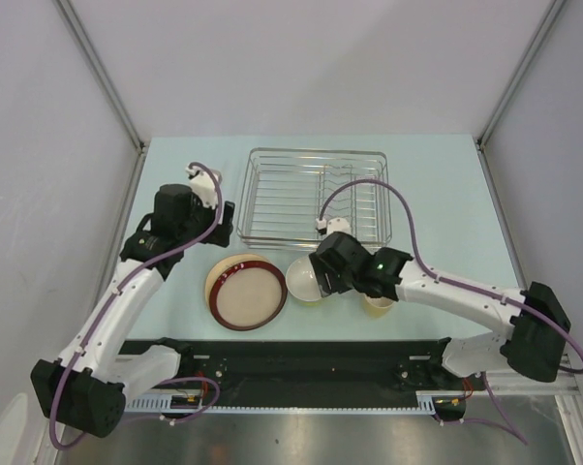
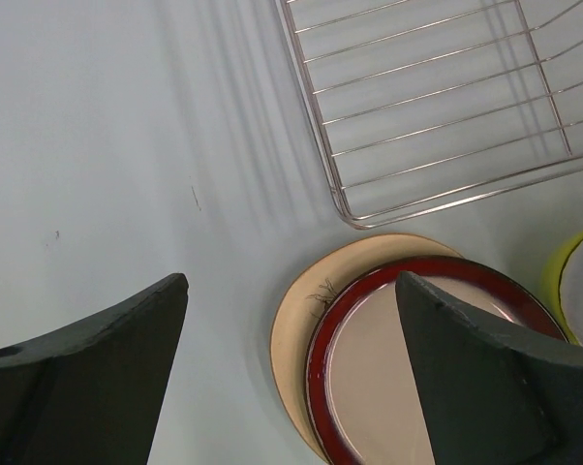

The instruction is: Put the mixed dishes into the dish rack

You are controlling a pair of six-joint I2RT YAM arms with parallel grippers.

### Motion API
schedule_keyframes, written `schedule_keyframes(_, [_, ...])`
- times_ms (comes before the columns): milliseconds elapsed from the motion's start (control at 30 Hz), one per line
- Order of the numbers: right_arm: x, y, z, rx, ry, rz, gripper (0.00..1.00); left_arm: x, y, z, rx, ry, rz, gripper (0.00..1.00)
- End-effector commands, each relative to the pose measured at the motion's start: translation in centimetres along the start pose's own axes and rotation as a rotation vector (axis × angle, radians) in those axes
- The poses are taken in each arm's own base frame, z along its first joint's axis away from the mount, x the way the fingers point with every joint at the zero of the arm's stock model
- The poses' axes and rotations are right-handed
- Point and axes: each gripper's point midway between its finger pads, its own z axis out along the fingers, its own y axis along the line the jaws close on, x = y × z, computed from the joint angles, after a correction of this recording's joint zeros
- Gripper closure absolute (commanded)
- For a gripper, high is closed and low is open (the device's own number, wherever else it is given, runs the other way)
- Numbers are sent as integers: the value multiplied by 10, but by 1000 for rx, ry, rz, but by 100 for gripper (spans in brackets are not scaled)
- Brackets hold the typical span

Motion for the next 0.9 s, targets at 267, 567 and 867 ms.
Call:
schedule_keyframes(267, [-30,25,12,29,-93,-59,32,9,8,-8,-34,-5,19,6])
schedule_keyframes(567, [-45,28,18,22,-121,-66,32,19,7,-1,-34,12,19,6])
schedule_keyframes(867, [-36,24,52,26,-72,-61,39,19,11,-3,-50,1,31,6])
